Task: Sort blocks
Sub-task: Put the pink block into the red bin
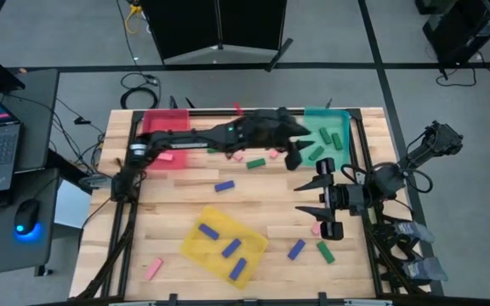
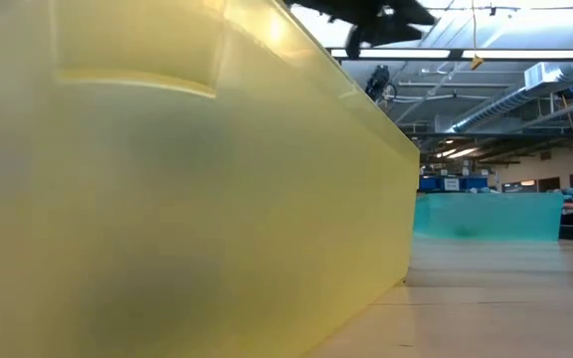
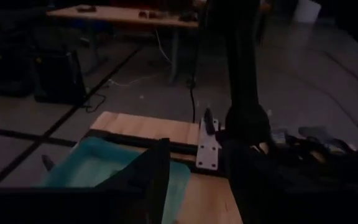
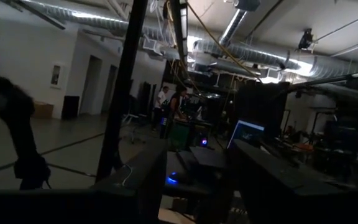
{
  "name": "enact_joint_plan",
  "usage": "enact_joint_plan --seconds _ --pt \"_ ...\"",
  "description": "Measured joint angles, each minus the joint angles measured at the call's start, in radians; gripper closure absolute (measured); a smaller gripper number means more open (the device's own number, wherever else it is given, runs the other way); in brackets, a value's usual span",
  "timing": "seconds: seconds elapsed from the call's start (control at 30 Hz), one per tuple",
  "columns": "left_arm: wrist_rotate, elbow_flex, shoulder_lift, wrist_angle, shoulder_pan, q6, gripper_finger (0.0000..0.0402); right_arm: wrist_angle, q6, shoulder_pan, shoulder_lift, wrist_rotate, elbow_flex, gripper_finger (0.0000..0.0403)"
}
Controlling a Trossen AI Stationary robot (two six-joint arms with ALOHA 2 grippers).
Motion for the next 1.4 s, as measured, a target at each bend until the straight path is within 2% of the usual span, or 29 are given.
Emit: enact_joint_plan --seconds 0.2,0.3,0.43,0.57,0.7,0.87,0.93,1.07,1.13,1.23,1.4 --pt "-0.003 -0.593 -0.333 0.336 0.007 -0.044 0.0241 -0.019 -0.005 -0.006 0.001 0.004 0.000 0.0210" --pt "-0.003 -0.842 -0.536 0.478 0.000 -0.063 0.0241 -0.045 0.012 -0.026 0.003 0.054 0.000 0.0210" --pt "-0.020 -1.093 -0.789 0.529 -0.023 -0.075 0.0241 -0.125 0.114 -0.106 0.003 0.094 0.000 0.0215" --pt "-0.142 -1.273 -1.016 0.507 -0.083 -0.096 0.0241 -0.242 0.258 -0.211 0.022 0.094 0.000 0.0217" --pt "-0.296 -1.403 -1.191 0.478 -0.155 -0.099 0.0241 -0.320 0.349 -0.304 0.097 0.075 0.000 0.0210" --pt "-0.432 -1.516 -1.327 0.451 -0.234 -0.142 0.0241 -0.422 0.422 -0.426 0.213 0.046 -0.001 0.0200" --pt "-0.477 -1.545 -1.356 0.421 -0.256 -0.154 0.0241 -0.466 0.442 -0.486 0.251 -0.025 -0.001 0.0196" --pt "-0.516 -1.557 -1.388 0.378 -0.289 -0.171 0.0241 -0.506 0.454 -0.617 0.326 -0.269 -0.001 0.0188" --pt "-0.523 -1.557 -1.402 0.377 -0.303 -0.171 0.0241 -0.517 0.440 -0.674 0.366 -0.353 -0.001 0.0185" --pt "-0.532 -1.557 -1.436 0.384 -0.322 -0.165 0.0241 -0.557 0.396 -0.753 0.418 -0.410 -0.001 0.0182" --pt "-0.590 -1.557 -1.500 0.360 -0.355 -0.145 0.0241 -0.746 0.316 -0.853 0.491 -0.420 0.036 0.0170"
